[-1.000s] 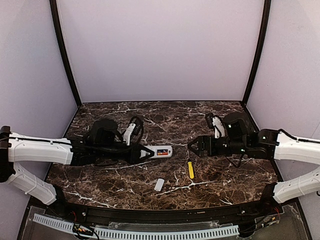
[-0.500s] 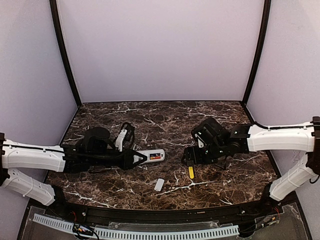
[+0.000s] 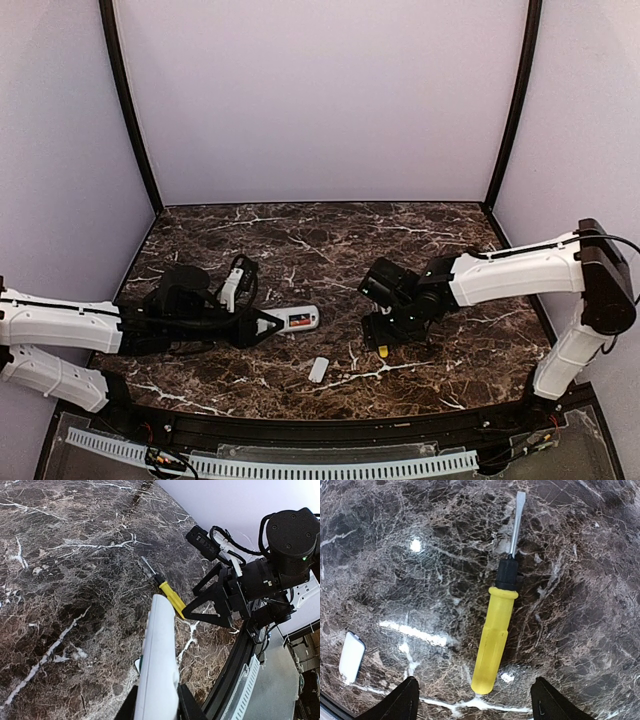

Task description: Unload the batteries from the remote control

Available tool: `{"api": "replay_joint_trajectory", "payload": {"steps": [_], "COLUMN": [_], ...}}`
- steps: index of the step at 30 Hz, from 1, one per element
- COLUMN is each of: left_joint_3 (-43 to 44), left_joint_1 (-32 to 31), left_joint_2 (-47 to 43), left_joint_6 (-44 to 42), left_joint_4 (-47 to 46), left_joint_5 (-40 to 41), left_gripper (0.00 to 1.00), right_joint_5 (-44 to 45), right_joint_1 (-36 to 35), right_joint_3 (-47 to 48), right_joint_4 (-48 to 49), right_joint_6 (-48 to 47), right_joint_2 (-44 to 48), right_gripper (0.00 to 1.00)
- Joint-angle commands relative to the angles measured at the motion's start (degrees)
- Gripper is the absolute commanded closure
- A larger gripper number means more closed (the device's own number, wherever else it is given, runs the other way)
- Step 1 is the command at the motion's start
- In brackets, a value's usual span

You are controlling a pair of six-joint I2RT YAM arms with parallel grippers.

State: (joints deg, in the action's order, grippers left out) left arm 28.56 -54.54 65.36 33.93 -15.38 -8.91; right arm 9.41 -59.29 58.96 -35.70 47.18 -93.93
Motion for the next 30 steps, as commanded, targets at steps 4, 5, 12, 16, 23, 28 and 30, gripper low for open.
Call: {"api": "replay_joint_trajectory", "payload": {"steps": [4,5,12,16,23,28,30], "left_joint_3": [-2.67,-2.83,-3.47,-3.80,-1.37,-0.41,0.19], "left_joint_1": [-0.23,-0.24,-0.22,-0.88,-3.61,-5.58,-6.41], "left_joint_2": [-4.43,-4.62,-4.77,-1.78,2.28,4.61,6.23], "left_joint_6": [1.24,1.32,3.41,5.86,6.21,7.06,7.58], "left_joint_4": [-2.37,-2.37,-4.76,-9.49,-11.04,-12.20,-12.87], "left_joint_5": [1.09,1.04,-1.43,-3.20,-1.77,-0.75,-0.59], "left_gripper": [1.00,1.00,1.00,1.00,1.00,1.00,1.00], "right_joint_5": [0.98,0.93,2.59,2.58,3.31,4.61,5.12], "right_joint_1": [-0.78,-0.79,-0.68,-0.31,-0.21,0.07,0.35], "right_joint_3": [3.12,3.41,3.79,3.40,3.39,2.90,2.63], "right_joint_4": [-1.64,-1.76,-3.06,-3.02,-2.62,-2.54,-2.63], "right_joint_6": [-1.26,-1.46,-1.90,-2.34,-2.42,-2.55,-3.23], "right_joint_2": [-3.92,-4.32,-5.49,-6.36,-8.08,-8.53,-8.44], "right_gripper": [0.34,0.35,0.36,0.41,0.52,0.68,0.80]}}
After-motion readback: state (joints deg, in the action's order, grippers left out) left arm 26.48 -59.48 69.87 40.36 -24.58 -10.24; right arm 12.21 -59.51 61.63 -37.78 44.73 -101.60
